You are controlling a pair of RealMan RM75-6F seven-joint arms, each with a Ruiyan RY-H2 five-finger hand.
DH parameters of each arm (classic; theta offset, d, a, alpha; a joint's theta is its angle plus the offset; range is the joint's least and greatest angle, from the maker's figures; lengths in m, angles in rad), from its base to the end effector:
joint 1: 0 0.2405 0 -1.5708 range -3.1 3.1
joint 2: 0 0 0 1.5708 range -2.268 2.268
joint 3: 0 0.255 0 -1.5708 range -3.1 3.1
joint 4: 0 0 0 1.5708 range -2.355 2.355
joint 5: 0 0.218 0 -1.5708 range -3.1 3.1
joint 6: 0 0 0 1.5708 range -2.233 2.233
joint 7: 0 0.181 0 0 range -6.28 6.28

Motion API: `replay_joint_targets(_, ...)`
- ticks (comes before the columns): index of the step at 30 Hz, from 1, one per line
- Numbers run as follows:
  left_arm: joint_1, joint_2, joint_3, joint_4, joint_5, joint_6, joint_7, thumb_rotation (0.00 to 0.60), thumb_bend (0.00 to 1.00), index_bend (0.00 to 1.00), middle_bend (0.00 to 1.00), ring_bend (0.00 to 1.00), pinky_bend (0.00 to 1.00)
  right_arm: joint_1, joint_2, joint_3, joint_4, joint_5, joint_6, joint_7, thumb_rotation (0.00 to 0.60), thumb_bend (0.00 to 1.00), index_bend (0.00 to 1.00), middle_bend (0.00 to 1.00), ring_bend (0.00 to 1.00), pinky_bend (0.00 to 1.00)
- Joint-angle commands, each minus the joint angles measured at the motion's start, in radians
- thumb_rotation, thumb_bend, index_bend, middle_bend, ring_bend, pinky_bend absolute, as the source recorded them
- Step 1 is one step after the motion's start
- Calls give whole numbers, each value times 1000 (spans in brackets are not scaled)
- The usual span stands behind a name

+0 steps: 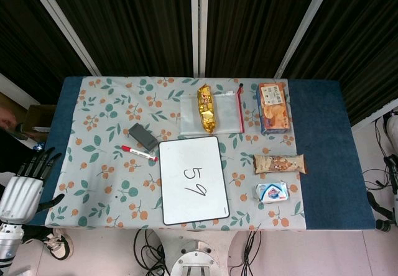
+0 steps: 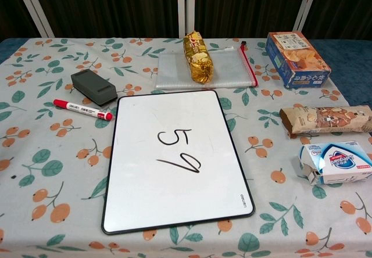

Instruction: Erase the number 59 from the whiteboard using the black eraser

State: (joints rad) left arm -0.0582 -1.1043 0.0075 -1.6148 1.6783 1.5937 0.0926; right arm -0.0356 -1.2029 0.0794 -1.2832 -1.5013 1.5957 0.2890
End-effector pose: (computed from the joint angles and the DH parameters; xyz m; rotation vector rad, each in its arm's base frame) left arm -0.2875 0.1954 0.1510 -1.5174 -0.7298 -0.9371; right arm -0.3794 -0.1825 0.1846 1.2190 -0.8830 0.9452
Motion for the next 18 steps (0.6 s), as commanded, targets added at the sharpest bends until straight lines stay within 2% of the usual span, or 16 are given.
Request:
replay_joint_targets(1, -1, -2, 0, 1, 1, 0, 0, 600, 43, 102, 63, 62, 188, 0, 0, 1, 2, 1, 1, 3, 600, 208, 0, 0, 0, 0)
replay_joint_targets(18, -12, -2, 4, -11, 22, -6, -1, 600, 43, 102, 64, 62, 188, -2, -1, 9, 18, 4, 8, 32, 600, 209, 0, 0, 0, 0)
